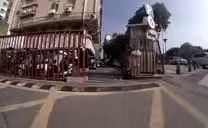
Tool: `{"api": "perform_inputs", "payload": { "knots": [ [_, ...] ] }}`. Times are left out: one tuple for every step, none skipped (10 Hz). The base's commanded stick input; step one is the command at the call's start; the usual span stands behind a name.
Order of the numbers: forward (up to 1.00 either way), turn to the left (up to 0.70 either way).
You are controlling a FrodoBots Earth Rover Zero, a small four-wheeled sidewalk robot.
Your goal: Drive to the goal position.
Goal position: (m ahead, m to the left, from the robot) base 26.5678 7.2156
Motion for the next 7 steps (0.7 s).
{"api": "perform_inputs", "payload": {
  "knots": [
    [0.70, 0.00],
    [0.70, 0.00],
    [0.70, 0.00],
    [0.70, 0.00],
    [0.70, 0.00],
    [0.70, 0.00],
    [0.70, 0.00]
  ]
}}
